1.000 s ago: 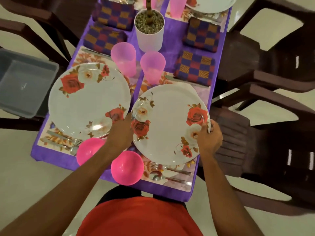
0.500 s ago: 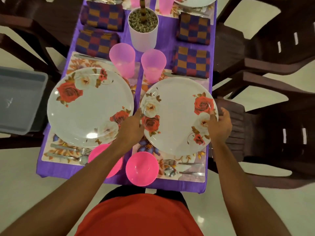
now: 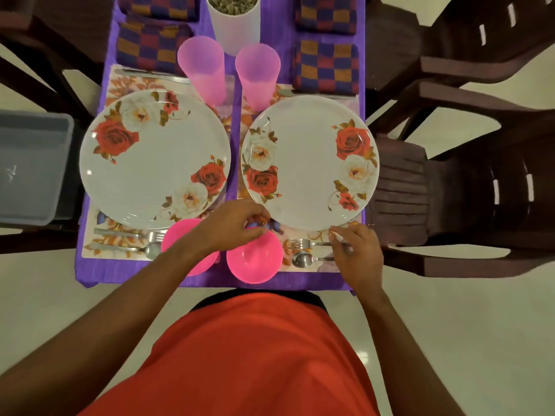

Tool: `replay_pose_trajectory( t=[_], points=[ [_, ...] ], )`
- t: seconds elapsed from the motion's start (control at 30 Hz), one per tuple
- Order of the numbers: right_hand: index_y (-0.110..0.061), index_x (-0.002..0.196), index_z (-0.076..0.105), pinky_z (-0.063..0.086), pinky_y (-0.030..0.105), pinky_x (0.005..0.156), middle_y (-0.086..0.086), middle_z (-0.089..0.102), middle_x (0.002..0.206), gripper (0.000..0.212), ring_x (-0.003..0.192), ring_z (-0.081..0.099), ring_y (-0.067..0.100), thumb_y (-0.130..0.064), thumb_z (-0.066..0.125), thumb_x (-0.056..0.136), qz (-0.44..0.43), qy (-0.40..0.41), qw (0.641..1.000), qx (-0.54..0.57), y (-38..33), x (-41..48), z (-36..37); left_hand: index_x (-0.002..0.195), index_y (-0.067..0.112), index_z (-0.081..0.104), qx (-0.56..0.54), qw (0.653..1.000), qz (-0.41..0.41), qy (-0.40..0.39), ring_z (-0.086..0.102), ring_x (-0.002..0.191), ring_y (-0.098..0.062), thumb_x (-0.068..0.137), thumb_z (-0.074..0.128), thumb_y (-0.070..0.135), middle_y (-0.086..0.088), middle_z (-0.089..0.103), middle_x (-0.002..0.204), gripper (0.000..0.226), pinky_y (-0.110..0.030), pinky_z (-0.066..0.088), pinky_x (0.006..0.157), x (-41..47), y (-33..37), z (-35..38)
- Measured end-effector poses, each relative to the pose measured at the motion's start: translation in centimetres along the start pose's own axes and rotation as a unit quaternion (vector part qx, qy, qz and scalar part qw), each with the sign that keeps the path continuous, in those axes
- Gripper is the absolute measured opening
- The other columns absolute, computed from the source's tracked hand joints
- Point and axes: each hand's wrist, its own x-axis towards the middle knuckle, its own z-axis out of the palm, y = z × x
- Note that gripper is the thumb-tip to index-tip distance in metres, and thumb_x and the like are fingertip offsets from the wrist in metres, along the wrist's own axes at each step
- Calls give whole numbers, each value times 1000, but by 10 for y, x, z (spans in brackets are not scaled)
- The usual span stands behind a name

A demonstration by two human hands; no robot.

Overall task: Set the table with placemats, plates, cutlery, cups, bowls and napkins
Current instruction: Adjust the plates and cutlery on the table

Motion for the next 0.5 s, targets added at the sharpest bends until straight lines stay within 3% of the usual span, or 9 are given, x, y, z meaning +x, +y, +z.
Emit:
replay_pose_trajectory(
  t=[0.13, 0.27, 0.5],
  points=[
    [-15, 99, 78, 49, 28, 64, 2, 69, 97, 18, 88, 60, 20, -21, 82, 82, -51, -22, 998, -15, 8, 5, -7, 113, 26, 74, -7, 999, -35, -12, 65, 93, -9, 83, 70, 31, 8, 71, 103, 31, -34, 55, 84, 0, 3, 1],
    [-21, 104, 79, 49, 28, 63, -1, 66, 95, 24, 91, 58, 18, -29, 82, 82, -92, -104, 989, -48, 15, 6, -9, 110, 28, 77, 38, 998, -40, -31, 59, 90, -6, 87, 70, 20, 7, 69, 107, 25, -19, 41, 76, 4, 9, 3],
    [-18, 98, 80, 43, 26, 64, 1, 67, 93, 14, 91, 60, 23, -24, 80, 85, -103, -87, 990, -47, 10, 4, -2, 109, 26, 77, 24, 998, -59, -10, 60, 82, -7, 90, 70, 16, 15, 66, 89, 23, -31, 51, 79, 1, 8, 3]
  ],
)
